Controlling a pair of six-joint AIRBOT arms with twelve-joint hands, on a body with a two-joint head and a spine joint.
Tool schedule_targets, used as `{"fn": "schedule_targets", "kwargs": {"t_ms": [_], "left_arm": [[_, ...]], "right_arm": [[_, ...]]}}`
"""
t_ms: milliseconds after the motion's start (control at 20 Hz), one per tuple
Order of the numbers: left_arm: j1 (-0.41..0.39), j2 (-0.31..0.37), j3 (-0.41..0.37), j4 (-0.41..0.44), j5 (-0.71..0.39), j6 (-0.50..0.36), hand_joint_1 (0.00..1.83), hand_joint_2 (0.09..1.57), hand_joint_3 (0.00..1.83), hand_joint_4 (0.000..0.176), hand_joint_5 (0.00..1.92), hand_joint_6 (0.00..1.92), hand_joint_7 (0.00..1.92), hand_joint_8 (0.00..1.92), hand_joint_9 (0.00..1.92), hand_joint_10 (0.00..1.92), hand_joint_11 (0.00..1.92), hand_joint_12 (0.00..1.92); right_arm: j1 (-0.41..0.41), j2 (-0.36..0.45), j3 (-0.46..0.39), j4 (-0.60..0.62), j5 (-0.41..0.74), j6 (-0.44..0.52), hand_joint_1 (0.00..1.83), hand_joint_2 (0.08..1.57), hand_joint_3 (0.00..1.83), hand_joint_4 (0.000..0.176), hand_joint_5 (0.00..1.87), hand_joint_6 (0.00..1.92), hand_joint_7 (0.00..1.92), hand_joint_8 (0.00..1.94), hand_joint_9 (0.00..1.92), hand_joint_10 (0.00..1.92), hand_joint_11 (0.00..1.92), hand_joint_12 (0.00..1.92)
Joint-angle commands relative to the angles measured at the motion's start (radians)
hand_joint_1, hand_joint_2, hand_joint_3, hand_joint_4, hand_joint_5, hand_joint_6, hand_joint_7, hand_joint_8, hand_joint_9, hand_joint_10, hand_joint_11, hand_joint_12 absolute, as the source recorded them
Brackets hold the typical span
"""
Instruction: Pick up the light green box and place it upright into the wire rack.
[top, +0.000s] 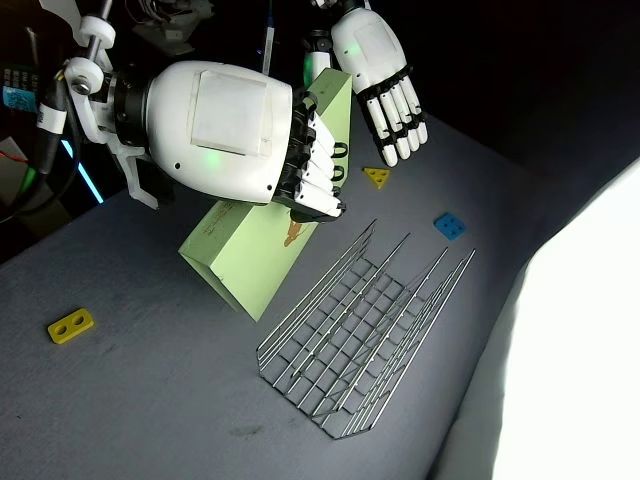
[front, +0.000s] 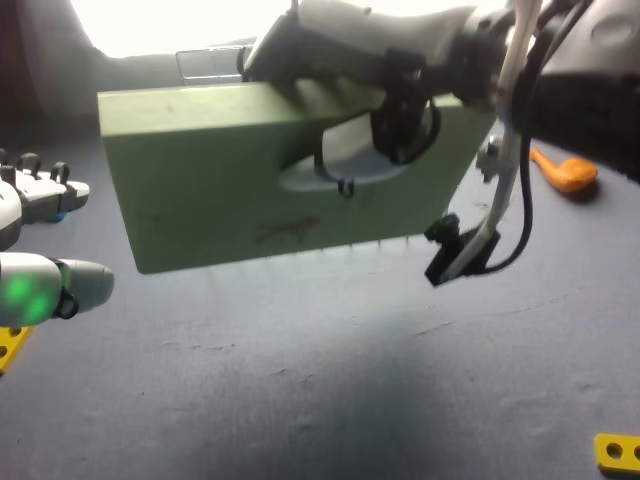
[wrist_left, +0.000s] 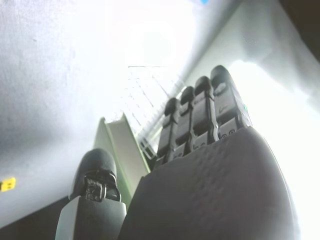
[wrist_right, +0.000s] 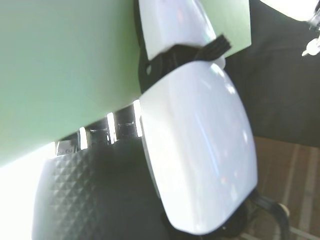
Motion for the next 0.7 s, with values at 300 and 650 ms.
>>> {"fn": "schedule_targets", "kwargs": {"t_ms": [300,650], "left_arm": [[-0.029,0.012,0.016,-0.084,-0.009,0.163,0.00,1.29,0.00,0.000,0.07,0.01,0.06,0.00,0.05,0.00,0.00,0.17],[-0.042,0.018,0.027,-0.109,-0.007,0.206,0.00,1.28,0.00,0.000,0.09,0.00,0.09,0.00,0.07,0.00,0.00,0.21]], "right_arm": [[0.098,-0.002,0.051,-0.031,-0.027,-0.066,1.36,1.16,0.00,0.000,0.92,0.89,0.91,1.27,0.72,1.48,0.58,1.75],[0.102,-0.033,0.110,-0.026,-0.012,-0.075,1.36,1.17,0.00,0.000,0.94,0.84,0.89,1.32,0.70,1.48,0.56,1.69]]}}
